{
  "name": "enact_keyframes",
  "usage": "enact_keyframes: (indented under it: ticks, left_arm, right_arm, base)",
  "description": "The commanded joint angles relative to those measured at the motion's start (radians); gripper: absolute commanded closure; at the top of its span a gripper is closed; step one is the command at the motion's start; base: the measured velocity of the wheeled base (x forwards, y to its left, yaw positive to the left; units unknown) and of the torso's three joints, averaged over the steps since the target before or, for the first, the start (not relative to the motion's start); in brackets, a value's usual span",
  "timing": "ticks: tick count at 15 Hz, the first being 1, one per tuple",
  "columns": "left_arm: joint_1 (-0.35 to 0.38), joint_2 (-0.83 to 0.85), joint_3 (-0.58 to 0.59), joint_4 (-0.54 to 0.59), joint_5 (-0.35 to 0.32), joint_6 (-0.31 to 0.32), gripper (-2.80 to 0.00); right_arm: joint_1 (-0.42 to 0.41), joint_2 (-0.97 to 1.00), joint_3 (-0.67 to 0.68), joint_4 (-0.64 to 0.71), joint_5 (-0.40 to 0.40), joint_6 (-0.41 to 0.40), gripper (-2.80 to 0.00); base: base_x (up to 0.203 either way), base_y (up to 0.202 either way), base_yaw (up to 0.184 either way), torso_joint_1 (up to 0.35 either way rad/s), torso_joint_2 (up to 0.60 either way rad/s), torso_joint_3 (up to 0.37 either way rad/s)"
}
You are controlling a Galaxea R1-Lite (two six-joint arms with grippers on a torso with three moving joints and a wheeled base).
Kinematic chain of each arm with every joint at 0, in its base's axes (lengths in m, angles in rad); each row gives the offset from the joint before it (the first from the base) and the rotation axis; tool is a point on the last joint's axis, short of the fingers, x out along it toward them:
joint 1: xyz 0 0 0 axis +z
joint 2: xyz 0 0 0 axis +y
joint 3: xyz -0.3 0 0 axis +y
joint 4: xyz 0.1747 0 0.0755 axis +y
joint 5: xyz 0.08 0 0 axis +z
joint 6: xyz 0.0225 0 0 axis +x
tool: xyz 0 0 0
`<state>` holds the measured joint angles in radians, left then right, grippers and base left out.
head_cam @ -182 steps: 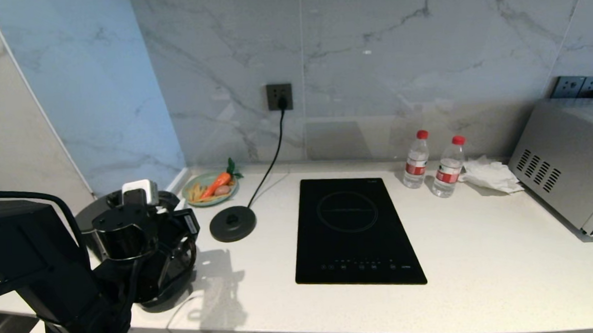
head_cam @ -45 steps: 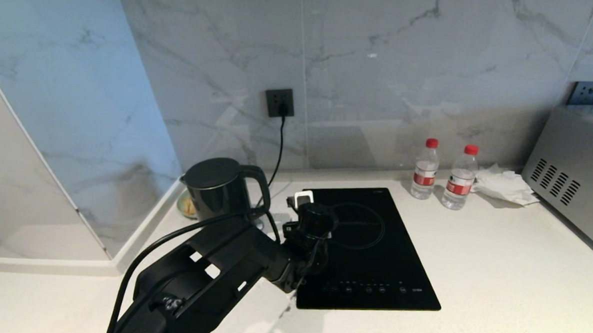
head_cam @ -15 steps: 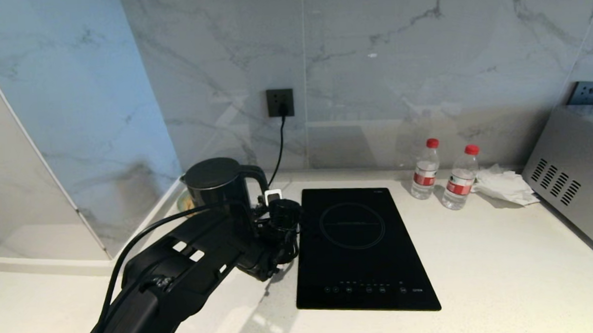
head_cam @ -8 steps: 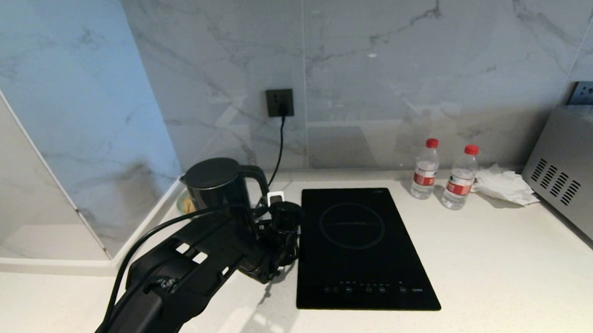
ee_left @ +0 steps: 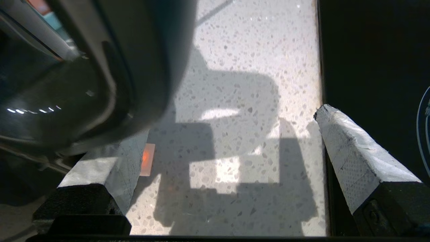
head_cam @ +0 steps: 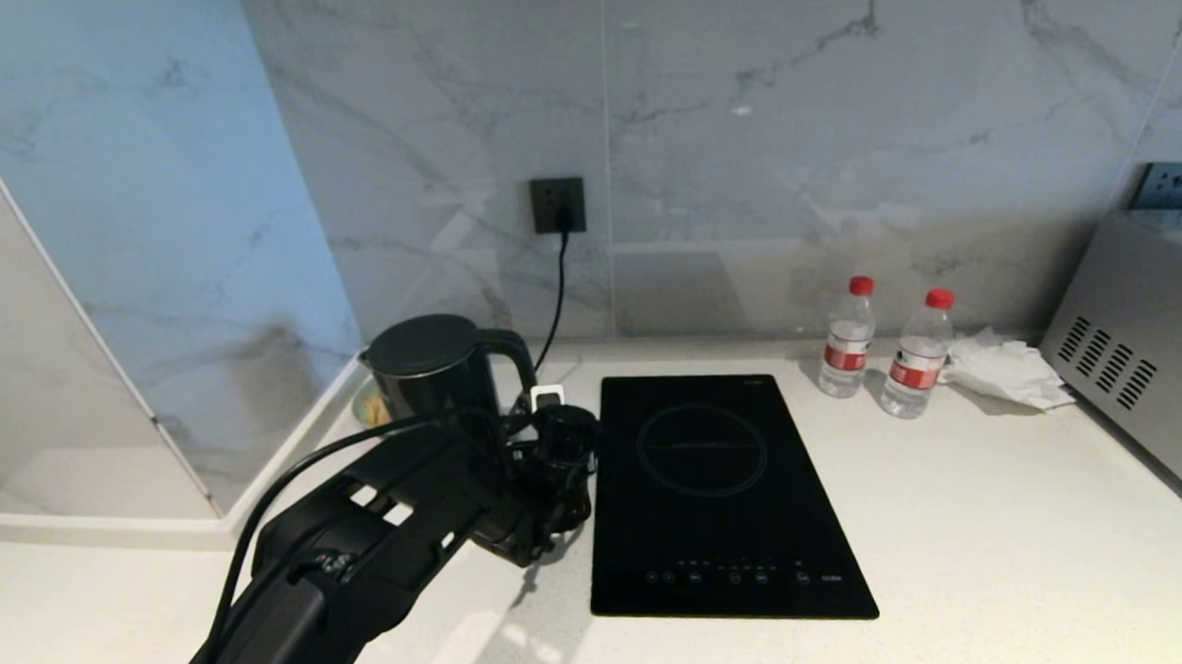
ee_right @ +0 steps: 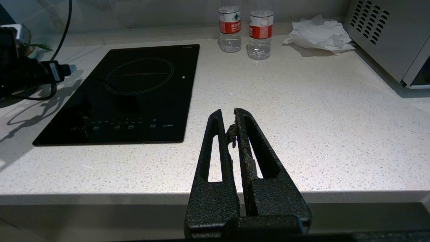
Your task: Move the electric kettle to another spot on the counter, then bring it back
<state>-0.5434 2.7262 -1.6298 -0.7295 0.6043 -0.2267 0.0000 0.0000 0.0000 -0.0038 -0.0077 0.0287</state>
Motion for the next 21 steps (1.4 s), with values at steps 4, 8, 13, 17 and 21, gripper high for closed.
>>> enact_keyframes:
  ticks: [4, 8, 13, 17, 21]
  left_arm:
    - [0.000, -0.001, 0.005, 0.006, 0.003, 0.018, -2.80]
    - [-0.001, -0.005, 0.003, 0.013, 0.005, 0.017, -2.80]
    - [-0.074, -0.060, 0.076, -0.113, 0.019, 0.027, -2.80]
    - [-0.082, -0.055, 0.156, -0.112, 0.011, 0.090, -2.80]
    - [-0.059, -0.055, 0.157, -0.064, 0.011, 0.136, -2.80]
  right_arm:
    - [0.000, 0.002, 0.000, -0.001, 0.000, 0.000, 0.00]
    - [-0.002, 0.002, 0.000, -0.001, 0.000, 0.000, 0.00]
    - [0.000, 0.002, -0.001, -0.001, 0.000, 0.000, 0.00]
    - [0.000, 0.002, 0.000, -0.001, 0.000, 0.000, 0.00]
    - [0.000, 0.002, 0.000, -0.001, 0.000, 0.000, 0.00]
  base:
    - [0.000, 0.000, 0.000, 0.000, 0.00, 0.000]
    - [0.000, 0.000, 0.000, 0.000, 0.00, 0.000]
    - [0.000, 0.000, 0.000, 0.000, 0.00, 0.000]
    - [0.000, 0.000, 0.000, 0.000, 0.00, 0.000]
    - [0.000, 0.000, 0.000, 0.000, 0.00, 0.000]
